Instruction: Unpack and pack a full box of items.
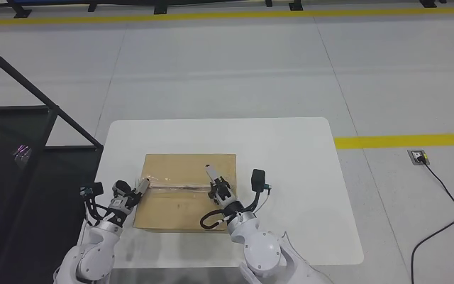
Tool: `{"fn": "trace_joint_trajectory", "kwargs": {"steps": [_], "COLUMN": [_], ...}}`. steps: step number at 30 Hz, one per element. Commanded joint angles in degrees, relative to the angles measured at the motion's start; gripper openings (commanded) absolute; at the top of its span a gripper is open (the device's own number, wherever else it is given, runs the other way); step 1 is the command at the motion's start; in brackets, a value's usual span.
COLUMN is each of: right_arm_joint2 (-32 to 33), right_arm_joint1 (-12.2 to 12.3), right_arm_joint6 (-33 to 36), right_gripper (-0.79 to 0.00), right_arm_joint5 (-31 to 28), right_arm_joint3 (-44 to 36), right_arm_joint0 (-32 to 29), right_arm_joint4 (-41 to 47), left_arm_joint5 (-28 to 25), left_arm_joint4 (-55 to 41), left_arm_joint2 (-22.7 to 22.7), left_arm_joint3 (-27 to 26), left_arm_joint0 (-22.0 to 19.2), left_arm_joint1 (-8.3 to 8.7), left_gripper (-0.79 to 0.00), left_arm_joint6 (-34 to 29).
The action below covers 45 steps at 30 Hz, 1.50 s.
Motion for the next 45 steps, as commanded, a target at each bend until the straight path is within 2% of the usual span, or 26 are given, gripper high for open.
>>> {"fn": "trace_joint_trajectory", "kwargs": {"steps": [1, 13, 24, 29, 40, 42, 45], "right_arm_joint2": [0.00, 2.86, 3.37, 3.51, 4.17, 4.33, 4.57], "right_arm_joint1": [0.00, -0.09, -0.99, -1.43, -2.26, -2.38, -2.56], "right_arm_joint6": [0.00, -0.22, 1.42, 1.73, 2.94, 3.14, 3.41], "right_gripper": [0.000, 0.000, 0.000, 0.000, 0.000, 0.000, 0.000], "right_arm_joint5": [0.00, 1.88, 5.50, 5.84, 5.69, 5.55, 5.49], "right_arm_joint3": [0.00, -2.63, -2.29, -2.22, -2.05, -2.07, -2.08], "right_arm_joint0": [0.00, -3.05, -2.49, -2.51, -2.88, -3.01, -3.22], "right_arm_joint4": [0.00, -4.41, -6.63, -7.35, -8.44, -8.70, -9.06], "left_arm_joint5": [0.20, 1.06, 1.67, 0.25, -4.75, -6.71, -8.44], "left_arm_joint4": [0.00, 0.44, 0.96, -0.94, -15.71, -22.32, -38.01], "left_arm_joint2": [0.07, 0.41, 0.49, -0.40, -7.99, -8.60, -8.86], "left_arm_joint3": [0.09, 0.86, 0.89, -1.28, -12.99, -15.15, -18.32], "left_arm_joint0": [-0.03, -0.49, -0.34, 1.03, 8.56, 10.17, 12.08], "left_arm_joint1": [0.03, 0.25, 0.47, 0.57, 1.16, 1.14, 1.20], "left_gripper": [0.000, 0.000, 0.000, 0.000, 0.000, 0.000, 0.000], "left_arm_joint6": [-0.20, -0.56, -0.63, 0.61, -2.14, -3.92, -10.63]}}
